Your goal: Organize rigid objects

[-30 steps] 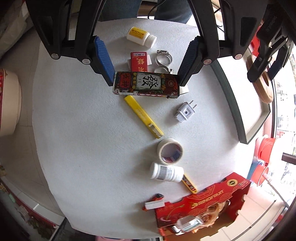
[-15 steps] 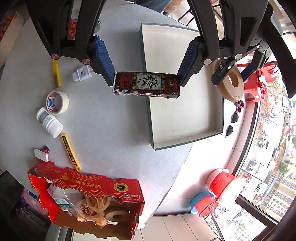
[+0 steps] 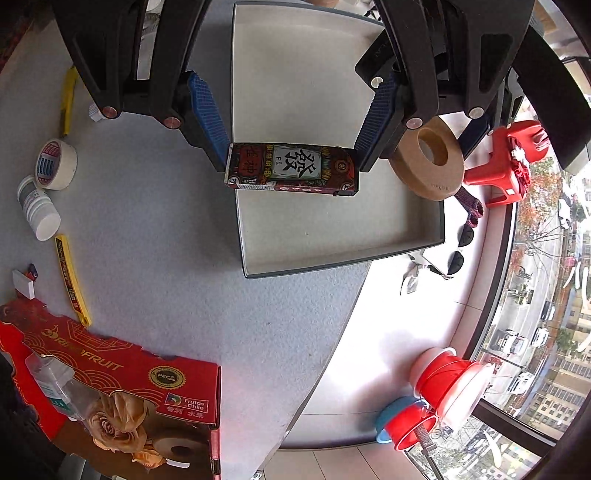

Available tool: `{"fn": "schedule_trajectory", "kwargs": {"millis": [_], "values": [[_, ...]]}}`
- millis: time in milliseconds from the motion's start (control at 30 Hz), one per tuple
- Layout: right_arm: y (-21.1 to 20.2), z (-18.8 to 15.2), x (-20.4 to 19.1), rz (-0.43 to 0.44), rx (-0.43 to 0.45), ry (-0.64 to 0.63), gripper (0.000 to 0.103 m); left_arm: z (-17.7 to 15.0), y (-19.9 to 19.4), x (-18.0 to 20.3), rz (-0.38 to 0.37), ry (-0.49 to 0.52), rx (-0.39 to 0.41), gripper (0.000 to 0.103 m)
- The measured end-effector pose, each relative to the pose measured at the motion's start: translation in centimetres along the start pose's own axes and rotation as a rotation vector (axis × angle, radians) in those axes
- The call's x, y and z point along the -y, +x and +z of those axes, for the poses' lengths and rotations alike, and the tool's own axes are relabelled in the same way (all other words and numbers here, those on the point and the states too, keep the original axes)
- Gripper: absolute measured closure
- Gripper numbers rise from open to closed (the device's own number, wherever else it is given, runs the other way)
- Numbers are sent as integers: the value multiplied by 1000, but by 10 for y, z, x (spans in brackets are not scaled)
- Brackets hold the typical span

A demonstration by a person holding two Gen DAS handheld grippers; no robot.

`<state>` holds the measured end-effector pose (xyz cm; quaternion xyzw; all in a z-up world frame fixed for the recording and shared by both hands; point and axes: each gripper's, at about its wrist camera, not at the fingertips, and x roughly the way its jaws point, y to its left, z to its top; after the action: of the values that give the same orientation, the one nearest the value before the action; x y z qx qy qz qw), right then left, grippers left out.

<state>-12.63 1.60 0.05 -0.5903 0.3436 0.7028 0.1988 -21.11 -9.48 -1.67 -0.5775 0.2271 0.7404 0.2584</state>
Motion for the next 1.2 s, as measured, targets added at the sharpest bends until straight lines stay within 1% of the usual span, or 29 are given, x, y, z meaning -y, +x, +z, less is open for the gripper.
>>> {"fn": "schedule_trajectory", "kwargs": {"millis": [167, 800, 833, 867, 900, 933, 967, 1100, 1200], "values": [[8, 4, -3, -2, -13, -6, 33, 1, 8, 1, 5, 11, -14, 14], [33, 14, -9, -15, -68, -27, 32, 6, 21, 3, -24, 35, -52, 13], [35, 14, -9, -7, -77, -26, 32, 5, 20, 3, -22, 38, -50, 12], [36, 14, -8, 1, -89, -24, 21, 5, 20, 3, -20, 40, -48, 12], [36, 14, -7, 5, -96, -21, 13, 4, 19, 2, -23, 38, -45, 11], [35, 14, -6, 0, -93, -16, 4, 3, 18, 0, -34, 27, -46, 6], [33, 13, -5, -2, -83, -13, 2, 2, 18, -2, -43, 17, -54, 0], [21, 12, 0, 6, -55, -16, 2, 2, 12, -4, -38, 15, -43, 0], [11, 8, 12, 4, -37, 7, 2, 0, 5, -3, -37, 14, -40, 0]]}}
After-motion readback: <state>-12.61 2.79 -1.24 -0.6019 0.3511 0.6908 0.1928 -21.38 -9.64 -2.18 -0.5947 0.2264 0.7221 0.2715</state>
